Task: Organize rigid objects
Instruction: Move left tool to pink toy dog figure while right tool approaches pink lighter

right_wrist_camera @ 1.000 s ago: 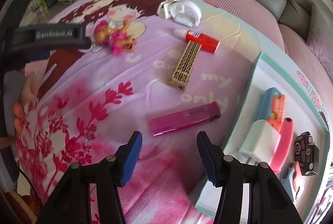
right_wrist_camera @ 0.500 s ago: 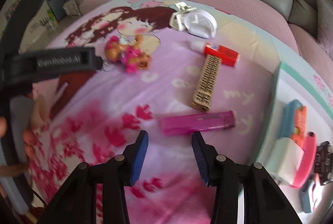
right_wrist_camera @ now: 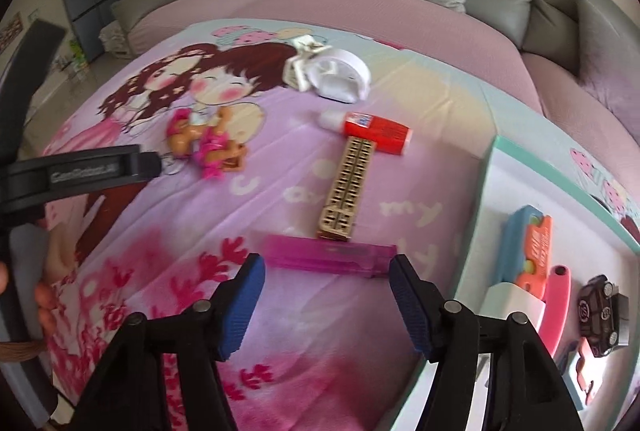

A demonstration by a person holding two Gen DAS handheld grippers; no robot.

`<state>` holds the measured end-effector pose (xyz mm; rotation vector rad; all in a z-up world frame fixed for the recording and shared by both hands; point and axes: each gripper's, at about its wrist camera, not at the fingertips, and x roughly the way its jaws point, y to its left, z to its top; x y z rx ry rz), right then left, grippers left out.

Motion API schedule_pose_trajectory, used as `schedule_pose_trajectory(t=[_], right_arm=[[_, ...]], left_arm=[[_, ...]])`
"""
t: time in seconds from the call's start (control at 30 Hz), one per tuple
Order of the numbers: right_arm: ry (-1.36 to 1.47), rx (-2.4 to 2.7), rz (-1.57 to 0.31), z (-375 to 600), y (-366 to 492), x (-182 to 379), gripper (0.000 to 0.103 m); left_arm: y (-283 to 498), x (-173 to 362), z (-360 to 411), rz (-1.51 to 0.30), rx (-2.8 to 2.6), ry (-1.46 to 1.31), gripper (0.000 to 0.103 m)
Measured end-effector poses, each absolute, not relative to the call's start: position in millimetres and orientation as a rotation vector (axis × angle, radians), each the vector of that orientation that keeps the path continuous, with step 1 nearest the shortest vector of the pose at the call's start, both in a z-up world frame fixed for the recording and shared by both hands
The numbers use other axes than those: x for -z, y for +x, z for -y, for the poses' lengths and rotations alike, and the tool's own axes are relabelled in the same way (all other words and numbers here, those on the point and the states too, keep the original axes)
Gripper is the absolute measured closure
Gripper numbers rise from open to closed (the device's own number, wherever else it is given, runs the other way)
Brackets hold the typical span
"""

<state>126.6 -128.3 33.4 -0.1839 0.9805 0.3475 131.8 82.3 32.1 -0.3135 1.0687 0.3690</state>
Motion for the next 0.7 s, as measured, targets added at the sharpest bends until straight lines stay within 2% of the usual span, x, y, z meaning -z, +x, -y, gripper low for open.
schedule_pose_trajectory(t=[0.07,0.17,0.3,0.5,0.7], right_arm=[[-0.176,-0.348,-0.984,129.9,129.1,-31.6,0.026],[-0.178,-0.348,-0.987,127.4,132.2,-28.9,0.024],[-0.176,-0.339,-0.989,124.7,135.4,-25.4,0.01],[-0.191,-0.338,-0.991,117.8,139.1,-18.8,0.004],[-0.194,-0.326,-0.992,115.5,141.4,-13.7,0.003]], left_arm=[[132.3,-31.4,-82.1,-1.071,-0.366,-0.315,0.004],[132.6,-30.8,-82.0,-1.071,-0.36,-0.32,0.004],[132.6,-29.5,-83.4,-1.071,-0.347,-0.336,0.004],[131.8,-29.2,-84.9,-1.062,-0.328,-0.354,0.004],[134.8,-34.1,-75.9,-1.034,-0.29,-0.336,0.004]])
